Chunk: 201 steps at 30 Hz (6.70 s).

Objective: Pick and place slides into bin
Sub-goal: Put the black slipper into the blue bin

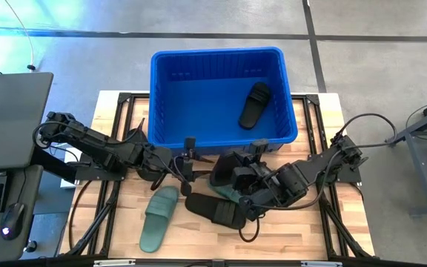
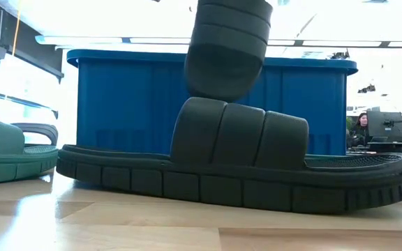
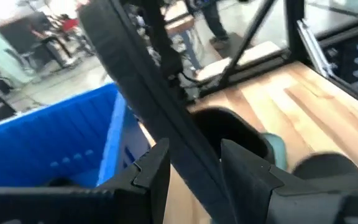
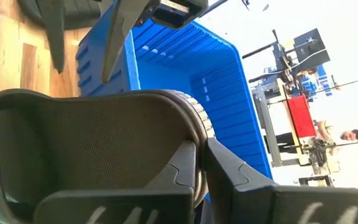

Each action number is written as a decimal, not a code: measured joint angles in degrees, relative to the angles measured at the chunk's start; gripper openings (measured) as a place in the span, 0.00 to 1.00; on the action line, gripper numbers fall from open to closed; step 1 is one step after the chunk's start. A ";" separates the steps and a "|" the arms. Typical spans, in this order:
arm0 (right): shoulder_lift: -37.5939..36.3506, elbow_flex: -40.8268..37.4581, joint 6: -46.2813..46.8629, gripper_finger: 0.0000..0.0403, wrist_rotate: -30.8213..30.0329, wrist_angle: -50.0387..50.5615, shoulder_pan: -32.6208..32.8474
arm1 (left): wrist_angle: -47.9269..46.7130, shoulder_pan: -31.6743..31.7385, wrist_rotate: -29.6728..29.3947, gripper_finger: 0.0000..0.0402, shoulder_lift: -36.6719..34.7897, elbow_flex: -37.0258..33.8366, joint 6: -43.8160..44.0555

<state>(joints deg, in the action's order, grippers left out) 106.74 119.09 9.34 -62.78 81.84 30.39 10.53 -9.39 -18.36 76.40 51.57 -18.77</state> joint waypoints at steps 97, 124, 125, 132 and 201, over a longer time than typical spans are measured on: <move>0.00 0.00 -9.83 0.00 1.06 -14.13 -1.57 | 9.55 0.72 -11.18 0.59 6.23 0.04 10.12; -0.07 0.02 2.02 0.45 9.13 -2.01 1.81 | 3.67 0.70 -0.66 0.18 4.08 0.83 5.65; -0.07 0.02 4.19 0.45 9.14 -0.47 2.31 | 2.21 0.70 0.73 0.18 3.31 1.61 5.91; -0.04 0.04 16.24 0.44 8.81 6.31 5.37 | -26.46 0.70 2.05 0.18 1.62 18.53 2.23; -0.42 0.17 -26.96 0.31 22.93 -19.30 -23.42 | -70.71 20.32 -3.32 0.18 18.97 51.43 -26.31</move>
<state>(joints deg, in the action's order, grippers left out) 106.31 119.26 -17.62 -39.85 62.54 6.97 -60.18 10.93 -21.68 95.37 103.00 -45.08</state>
